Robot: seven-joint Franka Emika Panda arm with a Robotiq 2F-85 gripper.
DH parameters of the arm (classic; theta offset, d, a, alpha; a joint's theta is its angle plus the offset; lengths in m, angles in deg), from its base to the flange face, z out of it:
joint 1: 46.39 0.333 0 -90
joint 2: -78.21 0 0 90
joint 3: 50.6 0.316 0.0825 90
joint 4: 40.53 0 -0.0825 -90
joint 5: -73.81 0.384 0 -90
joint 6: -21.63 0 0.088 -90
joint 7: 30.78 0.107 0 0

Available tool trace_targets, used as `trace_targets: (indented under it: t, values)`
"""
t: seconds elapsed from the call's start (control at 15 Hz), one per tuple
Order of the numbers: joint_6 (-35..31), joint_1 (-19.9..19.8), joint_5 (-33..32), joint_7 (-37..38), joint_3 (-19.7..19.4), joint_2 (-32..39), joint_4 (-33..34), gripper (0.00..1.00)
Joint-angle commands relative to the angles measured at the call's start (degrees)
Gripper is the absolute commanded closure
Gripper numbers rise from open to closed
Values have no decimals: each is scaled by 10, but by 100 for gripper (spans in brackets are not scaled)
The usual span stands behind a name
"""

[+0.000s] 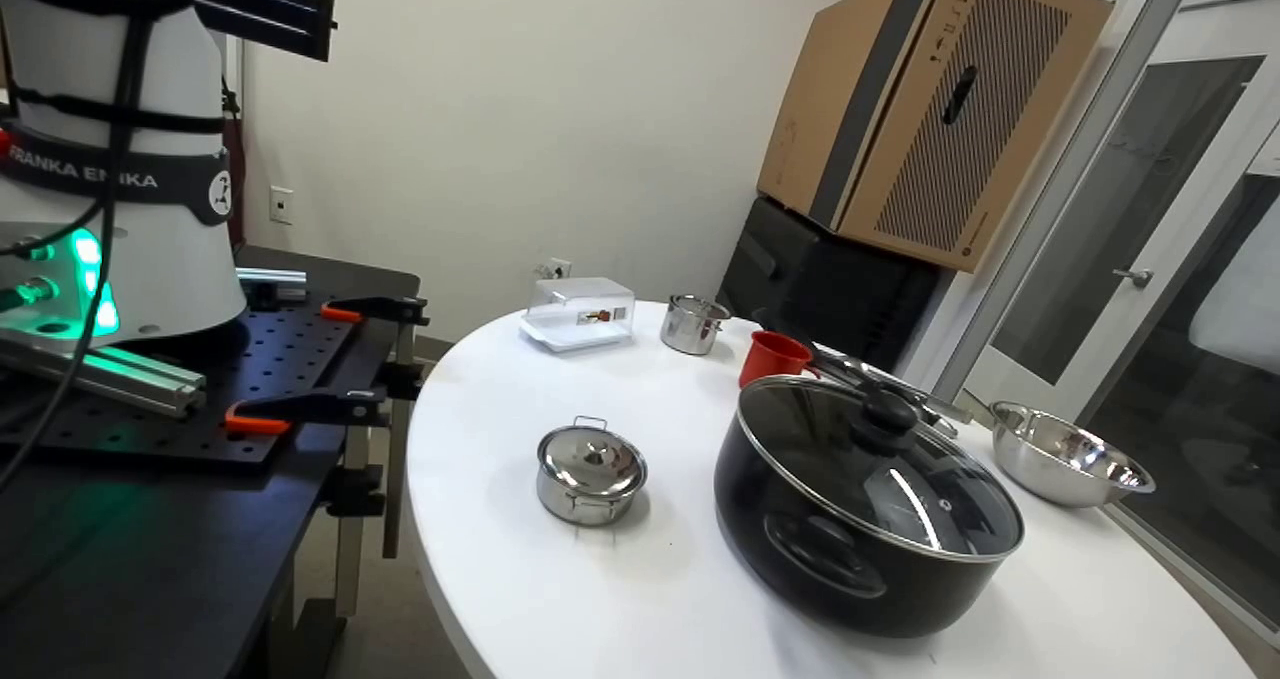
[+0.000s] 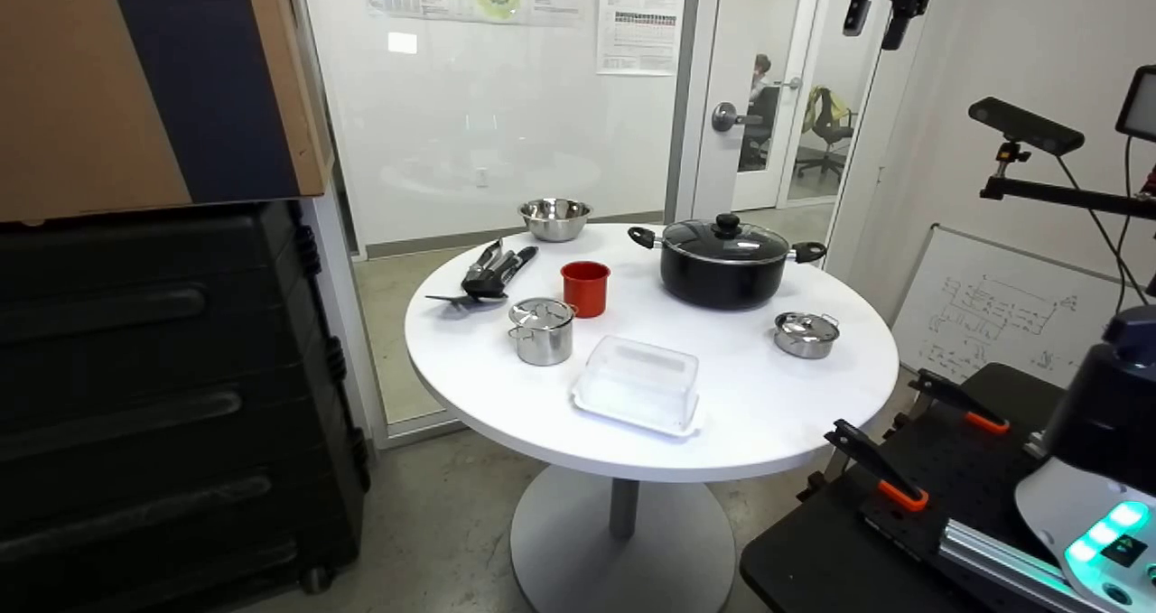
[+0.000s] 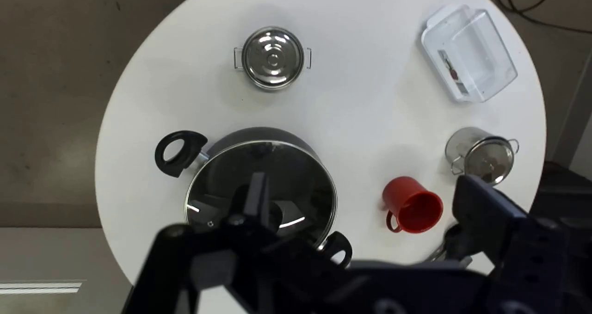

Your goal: Take the lid from the black pot and put it on the table

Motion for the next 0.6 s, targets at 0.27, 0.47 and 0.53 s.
trace_targets:
  t: [0.27,0.47,0.53]
  values:
    - [-274,-14,66,165,39,166,9,0]
    - [-299,-24,21,269,52,254,51,0]
    - [-291,-25,8,297,52,279,68,0]
